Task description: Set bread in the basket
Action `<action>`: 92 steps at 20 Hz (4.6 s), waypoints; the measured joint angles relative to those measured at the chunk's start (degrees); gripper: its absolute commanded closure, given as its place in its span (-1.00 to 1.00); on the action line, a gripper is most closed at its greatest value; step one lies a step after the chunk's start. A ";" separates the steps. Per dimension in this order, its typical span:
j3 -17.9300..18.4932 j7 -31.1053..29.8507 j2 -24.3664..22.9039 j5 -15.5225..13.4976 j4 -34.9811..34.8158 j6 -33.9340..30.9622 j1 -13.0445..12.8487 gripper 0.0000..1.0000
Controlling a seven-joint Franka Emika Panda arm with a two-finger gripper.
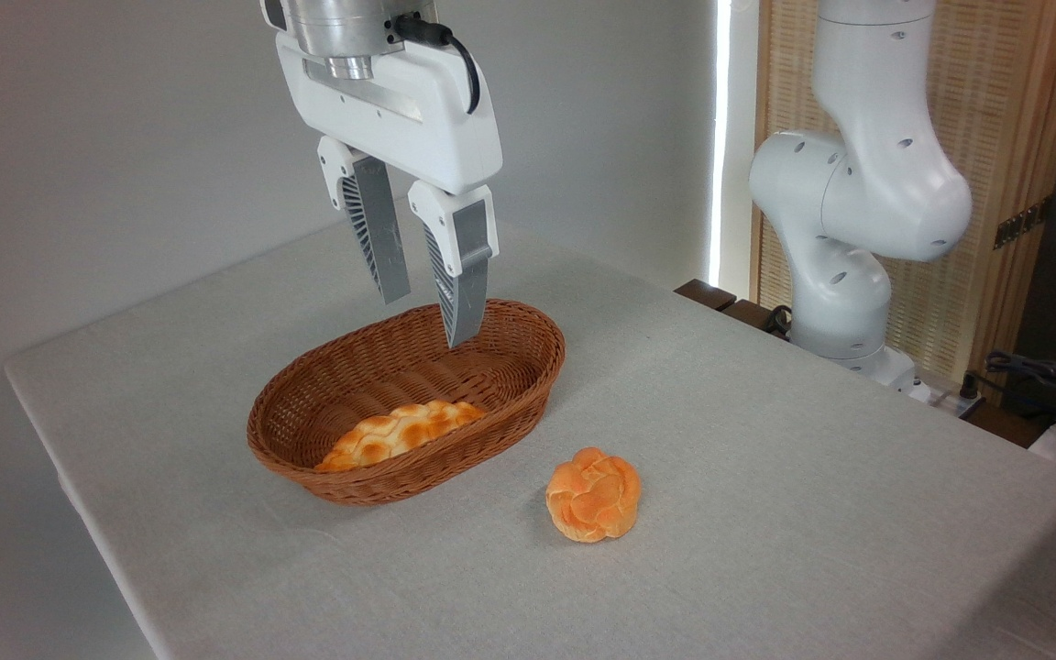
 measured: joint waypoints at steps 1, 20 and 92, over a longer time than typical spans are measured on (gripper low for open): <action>0.00 0.00 0.00 0.00 0.00 0.00 -0.02 -1.00; 0.12 0.00 0.03 0.00 -0.03 -0.01 0.01 -1.00; -6.02 7.31 -13.48 6.60 -25.97 9.78 2.46 0.09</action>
